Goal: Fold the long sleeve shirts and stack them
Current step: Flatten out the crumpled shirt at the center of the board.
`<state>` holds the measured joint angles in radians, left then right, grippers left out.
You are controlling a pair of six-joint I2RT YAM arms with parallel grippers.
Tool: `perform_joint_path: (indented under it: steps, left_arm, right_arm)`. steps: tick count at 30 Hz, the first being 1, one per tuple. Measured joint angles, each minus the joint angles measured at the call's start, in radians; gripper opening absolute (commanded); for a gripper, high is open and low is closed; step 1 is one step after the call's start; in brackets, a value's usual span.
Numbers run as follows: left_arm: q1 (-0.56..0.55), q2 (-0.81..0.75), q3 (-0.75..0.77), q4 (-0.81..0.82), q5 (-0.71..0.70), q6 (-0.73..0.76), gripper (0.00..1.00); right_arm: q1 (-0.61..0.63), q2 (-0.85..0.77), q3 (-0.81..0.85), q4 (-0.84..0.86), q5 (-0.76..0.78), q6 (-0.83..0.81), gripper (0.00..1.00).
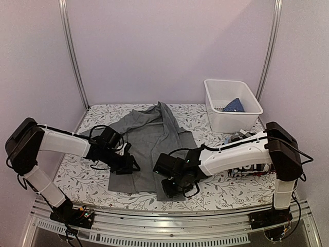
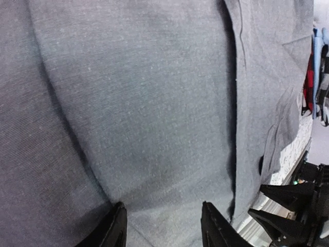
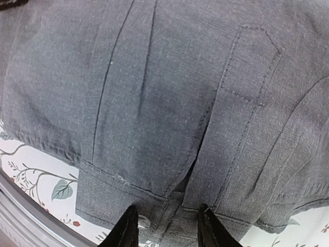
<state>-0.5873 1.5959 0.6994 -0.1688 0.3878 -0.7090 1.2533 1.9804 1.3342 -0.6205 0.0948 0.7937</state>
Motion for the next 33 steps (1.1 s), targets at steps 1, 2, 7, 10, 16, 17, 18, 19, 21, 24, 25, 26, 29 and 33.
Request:
perform_joint_path:
  steps: [1,2,7,10,16,17,18,19,21,24,25,26,29,33]
  left_arm:
    - [0.011,-0.01,-0.011,0.002,-0.006,-0.001,0.48]
    - [0.02,-0.019,-0.019,0.002,-0.012,-0.003,0.48]
    - [0.069,-0.069,-0.07,0.007,-0.039,-0.014,0.46]
    - [0.088,-0.095,-0.089,-0.002,-0.058,-0.014,0.46]
    - [0.098,-0.11,-0.095,-0.016,-0.081,-0.013,0.45]
    - [0.098,-0.111,-0.095,-0.017,-0.082,-0.013,0.44]
    - [0.099,-0.112,-0.096,-0.016,-0.082,-0.013,0.44]
    - [0.099,-0.113,-0.097,-0.017,-0.082,-0.013,0.44]
    - [0.1,-0.116,-0.099,-0.018,-0.082,-0.013,0.44]
    - [0.1,-0.117,-0.099,-0.02,-0.082,-0.009,0.44]
    - [0.1,-0.118,-0.099,-0.021,-0.082,-0.008,0.44]
    - [0.1,-0.12,-0.1,-0.024,-0.082,-0.006,0.44]
    - [0.1,-0.128,-0.105,-0.03,-0.083,0.001,0.44]
    - [0.101,-0.135,-0.111,-0.03,-0.082,0.004,0.44]
  right_arm:
    - [0.003,0.007,0.009,-0.008,0.001,0.0,0.24]
    - [0.005,0.016,0.022,-0.016,0.003,0.001,0.19]
    - [0.013,0.039,0.056,-0.036,0.009,-0.002,0.12]
    - [0.015,0.04,0.08,-0.079,0.019,-0.005,0.39]
    - [0.021,0.04,0.119,-0.136,0.026,0.0,0.69]
    - [0.023,0.04,0.122,-0.142,0.026,0.0,0.7]
    - [0.025,0.04,0.13,-0.151,0.026,0.0,0.72]
    - [0.029,0.04,0.14,-0.157,0.026,0.003,0.74]
    - [0.037,0.044,0.178,-0.174,0.027,0.005,0.79]
    - [0.055,0.069,0.259,-0.184,0.029,0.011,0.81]
    - [0.061,0.085,0.288,-0.186,0.03,0.014,0.81]
    - [0.065,0.101,0.309,-0.187,0.031,0.016,0.81]
    - [0.074,0.161,0.344,-0.187,0.03,0.023,0.8]
    - [0.077,0.217,0.345,-0.191,0.027,0.032,0.69]
